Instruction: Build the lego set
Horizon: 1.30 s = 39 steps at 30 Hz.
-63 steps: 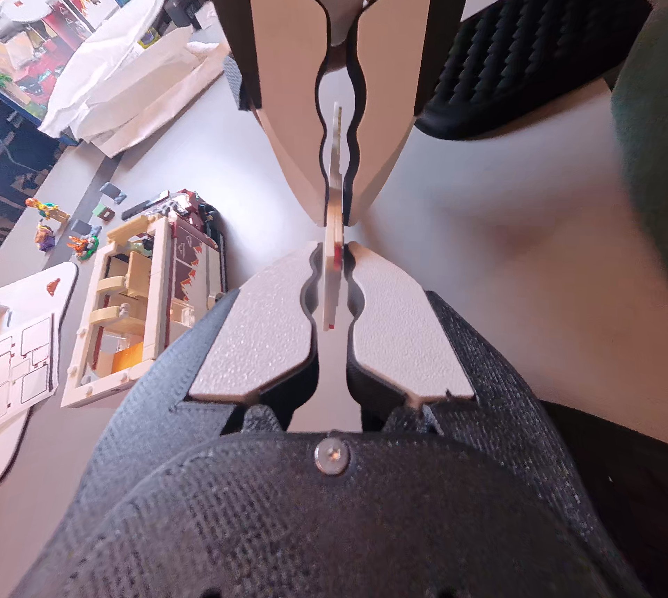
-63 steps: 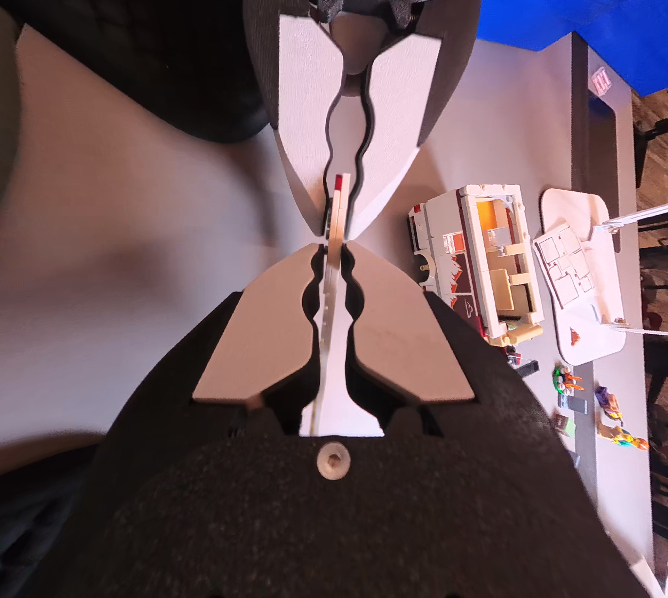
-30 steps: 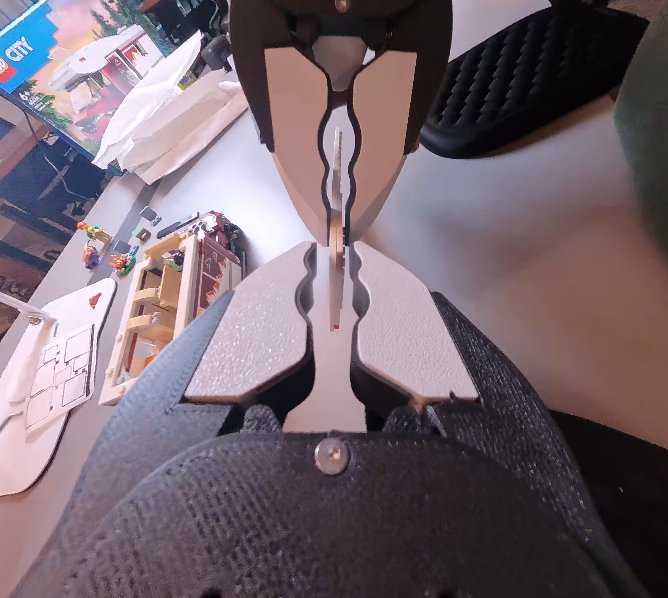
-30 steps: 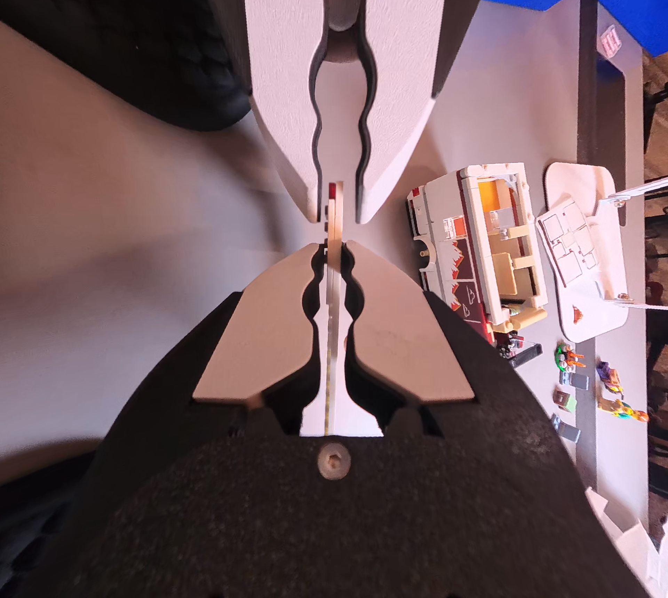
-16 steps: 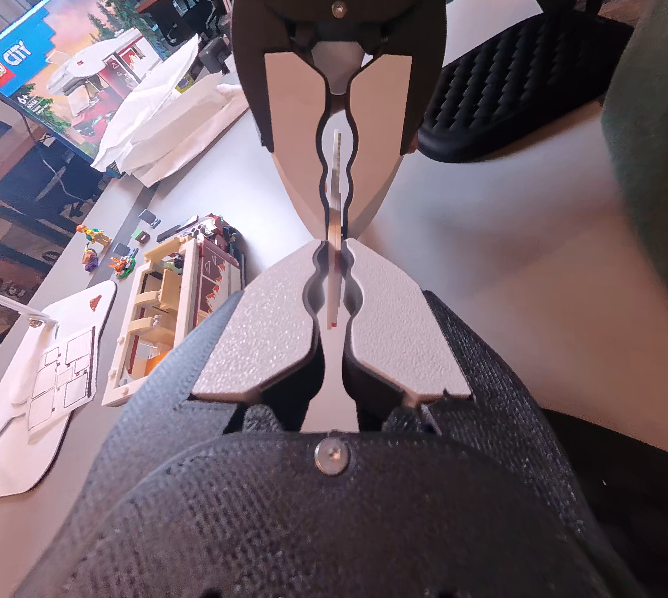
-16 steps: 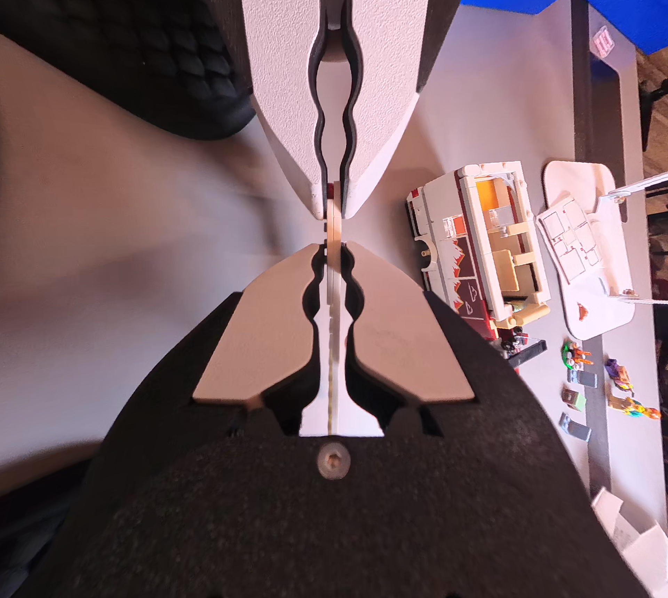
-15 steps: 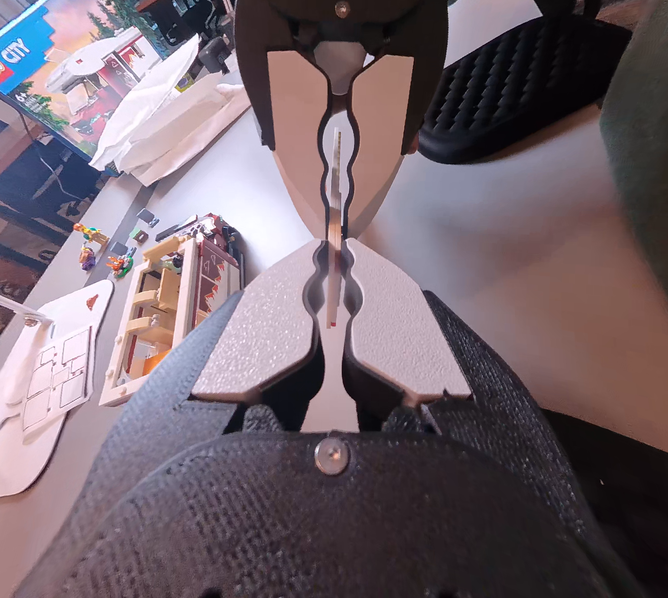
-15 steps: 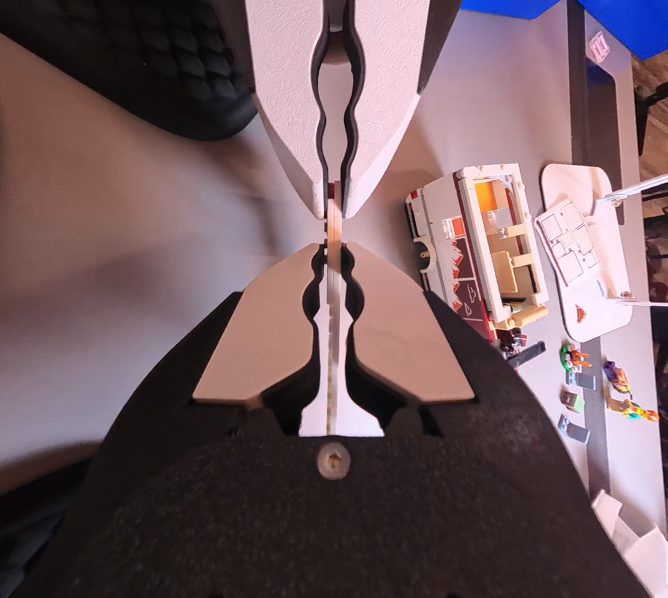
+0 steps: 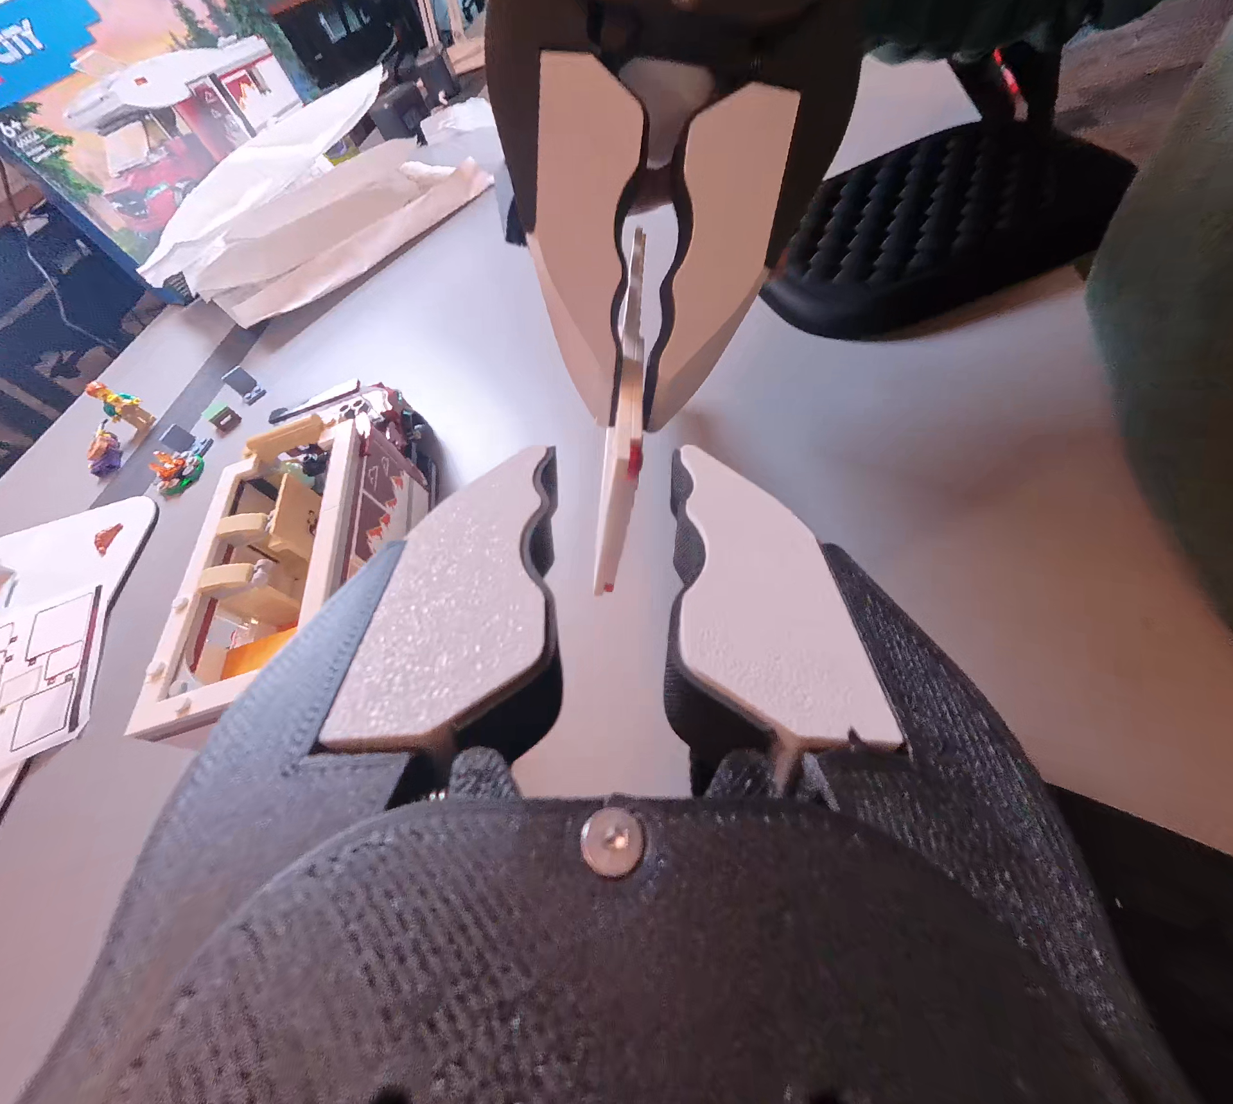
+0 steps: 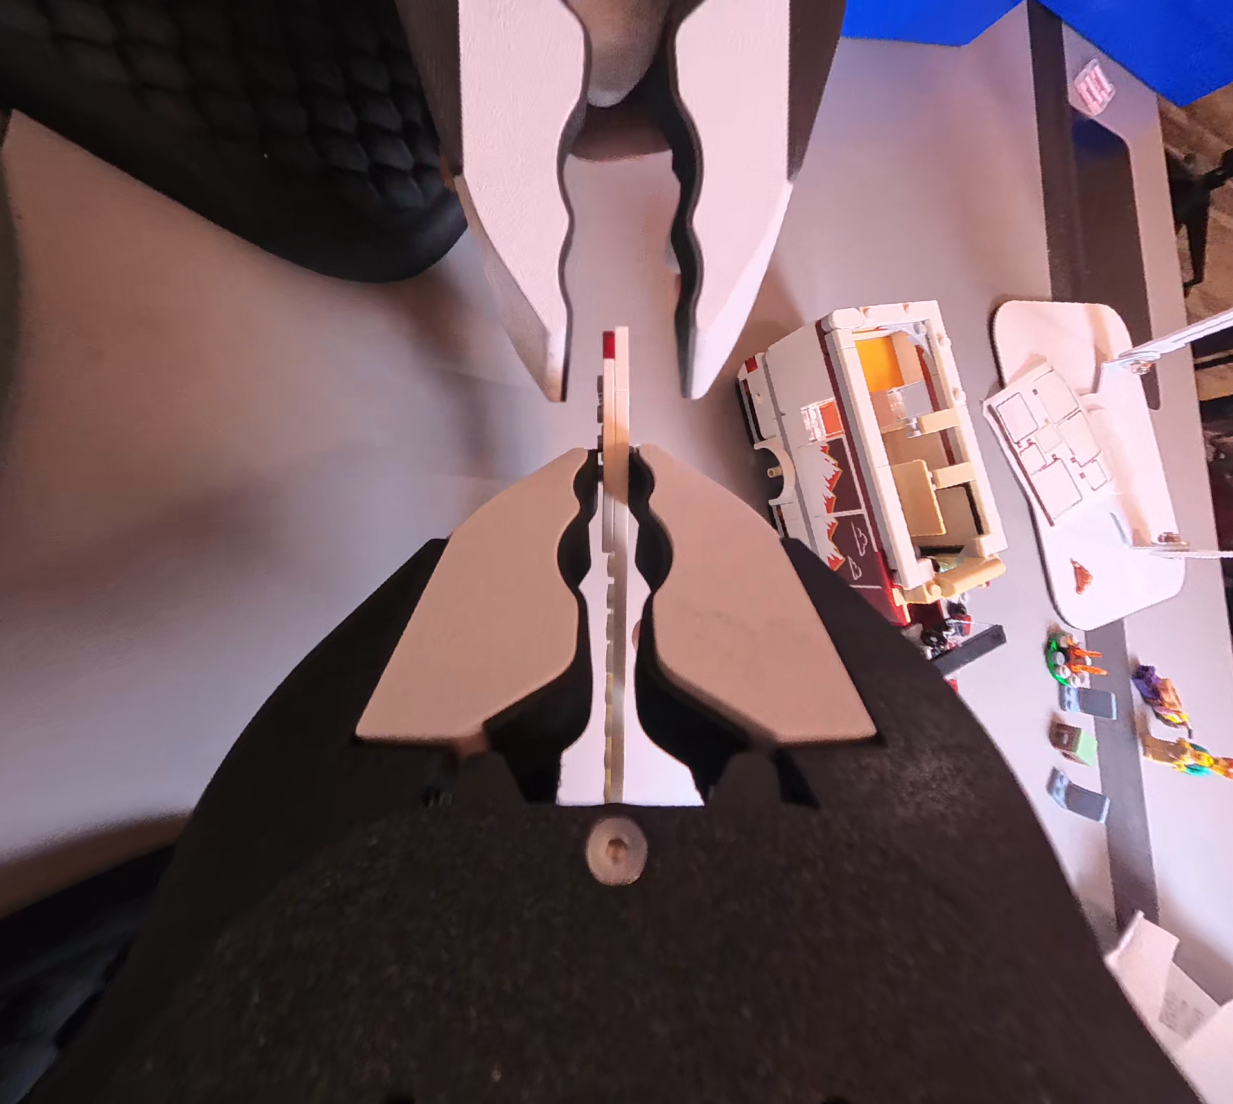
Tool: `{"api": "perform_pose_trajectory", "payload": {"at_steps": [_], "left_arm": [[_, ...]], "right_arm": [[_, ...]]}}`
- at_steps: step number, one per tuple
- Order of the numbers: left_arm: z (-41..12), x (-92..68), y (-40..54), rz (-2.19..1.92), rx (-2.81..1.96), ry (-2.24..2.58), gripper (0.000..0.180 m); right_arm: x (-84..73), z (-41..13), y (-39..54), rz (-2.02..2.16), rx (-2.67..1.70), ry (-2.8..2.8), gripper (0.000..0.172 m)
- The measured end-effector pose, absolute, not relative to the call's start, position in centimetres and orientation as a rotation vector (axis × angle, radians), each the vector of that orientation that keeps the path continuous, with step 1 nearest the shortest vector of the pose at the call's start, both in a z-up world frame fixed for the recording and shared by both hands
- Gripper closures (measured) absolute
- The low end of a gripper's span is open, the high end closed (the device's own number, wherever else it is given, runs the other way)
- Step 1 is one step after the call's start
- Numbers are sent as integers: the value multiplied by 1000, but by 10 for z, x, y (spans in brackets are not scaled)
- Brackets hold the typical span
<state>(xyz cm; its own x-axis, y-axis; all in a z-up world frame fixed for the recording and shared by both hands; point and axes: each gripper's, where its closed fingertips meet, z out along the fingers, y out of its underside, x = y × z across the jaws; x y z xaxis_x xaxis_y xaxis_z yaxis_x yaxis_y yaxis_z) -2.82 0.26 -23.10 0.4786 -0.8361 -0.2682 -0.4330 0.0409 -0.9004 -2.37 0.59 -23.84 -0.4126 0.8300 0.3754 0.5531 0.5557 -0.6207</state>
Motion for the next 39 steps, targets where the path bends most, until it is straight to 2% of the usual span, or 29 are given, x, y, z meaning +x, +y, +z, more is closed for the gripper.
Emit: {"api": "perform_pose_trajectory", "payload": {"at_steps": [1, 3, 13, 14, 16, 17, 19, 21, 27, 35, 39], "left_arm": [[-233, -27, 2, -439, -1587, 1141, 153], [-236, -25, 0, -420, -1574, 1169, 172], [-234, -26, 3, -408, -1580, 1144, 171], [-230, -28, 5, -441, -1578, 1108, 172], [-220, -36, 11, -501, -1579, 1011, 172], [-217, -41, 14, -548, -1591, 951, 172], [-211, -50, 21, -692, -1631, 798, 172], [-201, -56, 27, -922, -1654, 600, 172], [-191, -59, 44, -1453, -1654, 93, 173], [-188, -60, 55, -1547, -1618, -187, 172], [-185, -62, 54, -1582, -1585, -229, 172]], "right_arm": [[-23, -238, 5, 544, -1106, -2129, 164], [-23, -238, 4, 539, -1105, -2144, 164], [-25, -234, 8, 532, -1119, -2089, 163], [-27, -226, 12, 517, -1107, -2036, 161], [-28, -197, 23, 553, -1092, -1869, 142], [-25, -177, 29, 618, -1102, -1761, 138], [-11, -144, 37, 718, -1056, -1575, 136], [2, -134, 40, 696, -984, -1487, 136], [-7, -195, 26, 180, -704, -1592, 134], [-37, -205, 35, -123, -452, -1535, 138], [-44, -199, 39, -159, -402, -1481, 153]]}}
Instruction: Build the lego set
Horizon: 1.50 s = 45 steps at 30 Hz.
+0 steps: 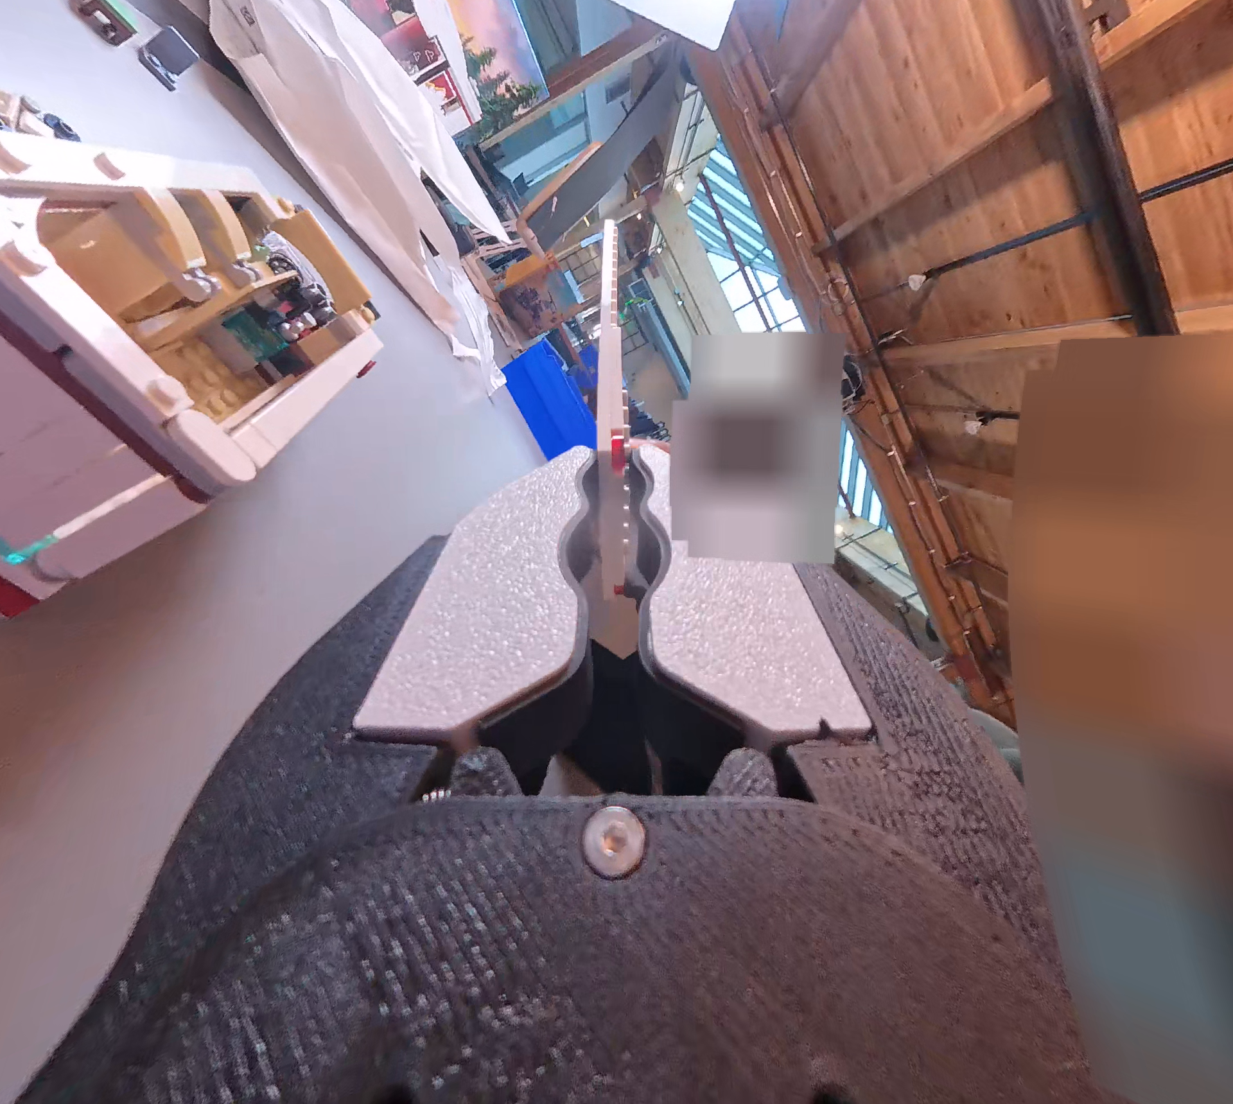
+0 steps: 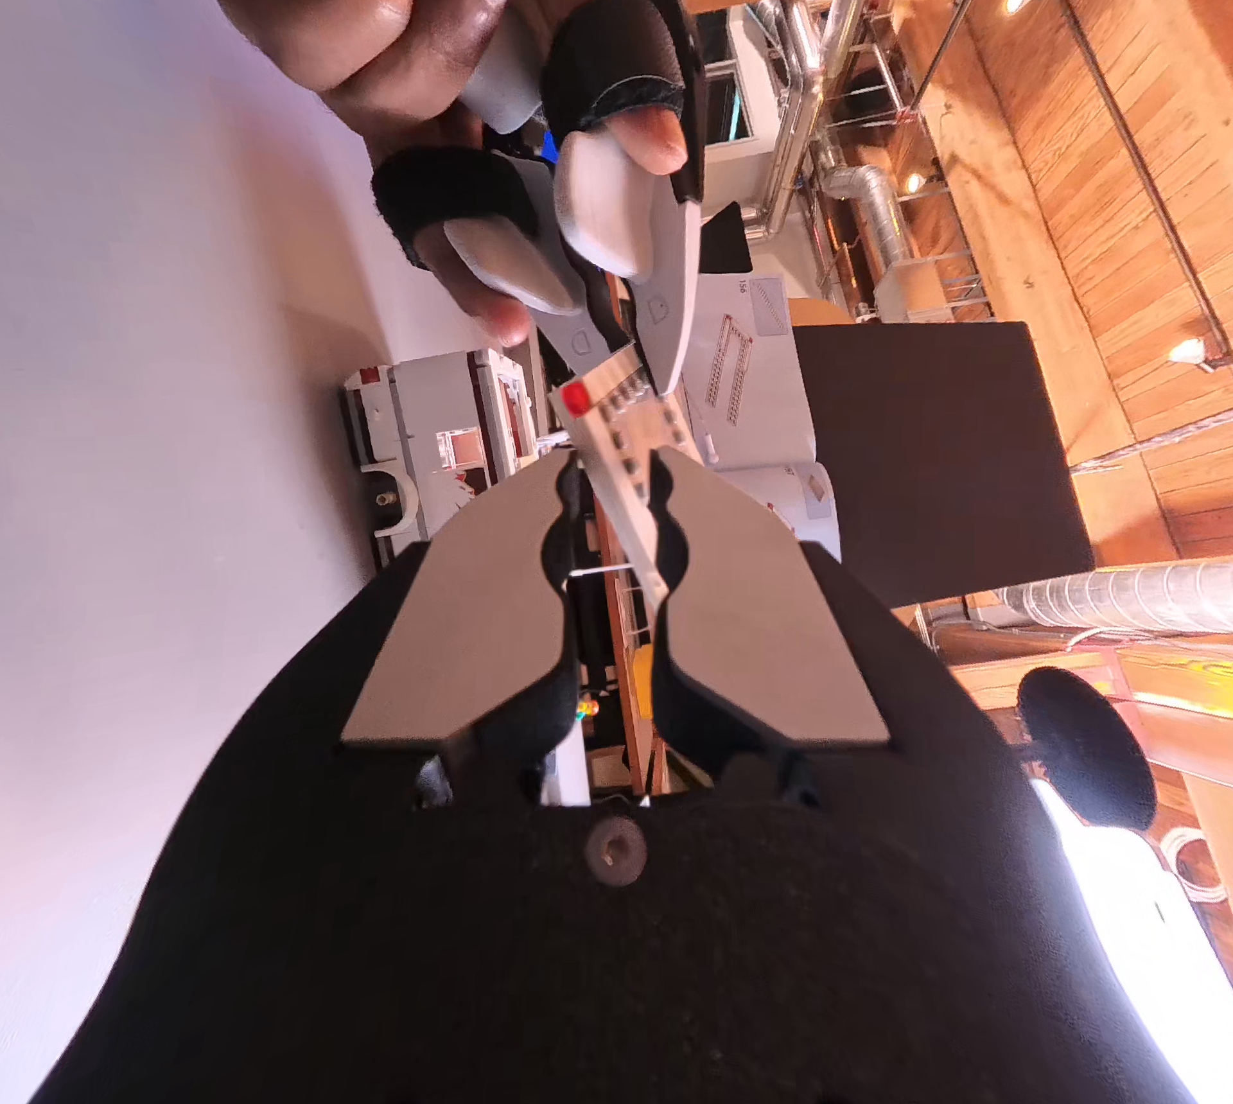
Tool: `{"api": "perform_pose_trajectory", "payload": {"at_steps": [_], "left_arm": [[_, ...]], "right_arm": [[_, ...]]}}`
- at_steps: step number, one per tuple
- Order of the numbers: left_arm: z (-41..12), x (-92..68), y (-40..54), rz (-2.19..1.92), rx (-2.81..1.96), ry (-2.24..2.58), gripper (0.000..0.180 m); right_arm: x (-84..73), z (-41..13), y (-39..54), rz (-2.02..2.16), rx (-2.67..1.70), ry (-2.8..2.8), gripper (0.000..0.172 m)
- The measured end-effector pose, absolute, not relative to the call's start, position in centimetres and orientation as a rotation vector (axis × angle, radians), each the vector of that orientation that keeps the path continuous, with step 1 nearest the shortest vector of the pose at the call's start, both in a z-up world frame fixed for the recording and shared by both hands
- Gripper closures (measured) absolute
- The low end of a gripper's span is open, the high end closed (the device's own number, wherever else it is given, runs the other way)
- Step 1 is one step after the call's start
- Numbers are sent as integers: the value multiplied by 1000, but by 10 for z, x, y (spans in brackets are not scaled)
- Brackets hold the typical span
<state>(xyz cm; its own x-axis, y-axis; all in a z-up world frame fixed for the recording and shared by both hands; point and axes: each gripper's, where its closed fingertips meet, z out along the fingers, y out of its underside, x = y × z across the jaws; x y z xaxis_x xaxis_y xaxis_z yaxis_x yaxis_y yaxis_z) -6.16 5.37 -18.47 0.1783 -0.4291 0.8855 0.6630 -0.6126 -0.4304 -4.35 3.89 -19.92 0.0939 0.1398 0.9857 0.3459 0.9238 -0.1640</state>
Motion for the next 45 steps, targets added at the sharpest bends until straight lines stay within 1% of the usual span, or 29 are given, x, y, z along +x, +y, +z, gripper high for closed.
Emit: {"api": "perform_pose_trajectory", "payload": {"at_steps": [1, 8, 16, 18, 19, 23, 26, 29, 32, 34, 35, 36, 37, 40, 43, 45], "left_arm": [[-184, -63, 53, -1590, -1575, -240, 172], [-182, -65, 51, -1609, -1560, -236, 167], [-166, -57, 41, -1658, -1505, -133, 162], [-161, -56, 38, -1632, -1490, -78, 158], [-161, -56, 37, -1604, -1499, -40, 153], [-165, -61, 34, -1275, -1575, 181, 143], [-171, -68, 37, -698, -1639, 464, 141], [-173, -60, 32, -182, -1591, 790, 140], [-182, -38, 23, 12, -1535, 1028, 139], [-197, -29, 21, 88, -1527, 1150, 142], [-200, -27, 21, 116, -1506, 1173, 150], [-202, -25, 19, 125, -1486, 1187, 164], [-204, -23, 18, 124, -1473, 1204, 169], [-206, -21, 13, 109, -1400, 1247, 171], [-212, -21, 10, 91, -1394, 1264, 172], [-215, -18, 7, 80, -1382, 1287, 172]], "right_arm": [[-44, -199, 39, -162, -391, -1475, 156], [-43, -189, 36, -130, -387, -1465, 165], [-34, -173, 29, -13, -418, -1424, 166], [-30, -166, 29, 61, -468, -1399, 166], [-27, -162, 30, 104, -495, -1384, 166], [-13, -150, 32, 271, -581, -1354, 166], [-6, -153, 29, 380, -628, -1394, 166], [-5, -169, 24, 441, -673, -1499, 166], [-6, -183, 17, 514, -727, -1606, 166], [-7, -189, 12, 559, -759, -1661, 166], [-7, -192, 9, 577, -766, -1692, 166], [-8, -194, 7, 590, -774, -1708, 166], [-8, -194, 5, 596, -779, -1716, 166], [-7, -193, 2, 626, -789, -1730, 165], [-6, -196, 2, 583, -779, -1784, 156], [-7, -201, 1, 548, -768, -1835, 155]]}}
